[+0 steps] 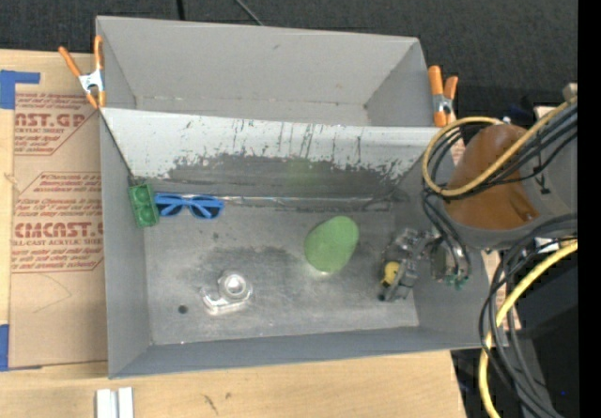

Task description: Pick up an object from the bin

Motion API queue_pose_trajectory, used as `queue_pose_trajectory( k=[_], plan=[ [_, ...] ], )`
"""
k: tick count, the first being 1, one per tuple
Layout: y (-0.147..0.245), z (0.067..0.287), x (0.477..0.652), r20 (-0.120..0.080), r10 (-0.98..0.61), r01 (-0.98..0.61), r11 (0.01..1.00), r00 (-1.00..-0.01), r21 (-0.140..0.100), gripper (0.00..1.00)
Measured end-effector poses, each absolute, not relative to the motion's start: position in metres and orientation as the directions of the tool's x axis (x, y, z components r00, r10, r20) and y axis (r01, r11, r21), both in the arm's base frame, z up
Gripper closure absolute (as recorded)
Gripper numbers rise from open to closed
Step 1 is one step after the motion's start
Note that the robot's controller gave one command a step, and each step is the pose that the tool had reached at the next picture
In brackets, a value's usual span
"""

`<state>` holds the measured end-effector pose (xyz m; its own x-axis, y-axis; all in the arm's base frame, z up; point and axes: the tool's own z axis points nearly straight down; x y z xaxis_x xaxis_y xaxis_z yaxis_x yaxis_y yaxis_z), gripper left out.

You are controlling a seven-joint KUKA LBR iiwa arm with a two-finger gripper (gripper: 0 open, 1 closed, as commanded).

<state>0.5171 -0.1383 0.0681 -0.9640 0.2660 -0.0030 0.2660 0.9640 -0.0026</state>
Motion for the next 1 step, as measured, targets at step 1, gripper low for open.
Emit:
queue_pose_trajectory(
  k=[1],
  plan=[
    [-0.138, 0.0892, 0.5175, -0.002, 0.265, 0.265, 0.964, -0.964, -0.001, 1.0]
  ],
)
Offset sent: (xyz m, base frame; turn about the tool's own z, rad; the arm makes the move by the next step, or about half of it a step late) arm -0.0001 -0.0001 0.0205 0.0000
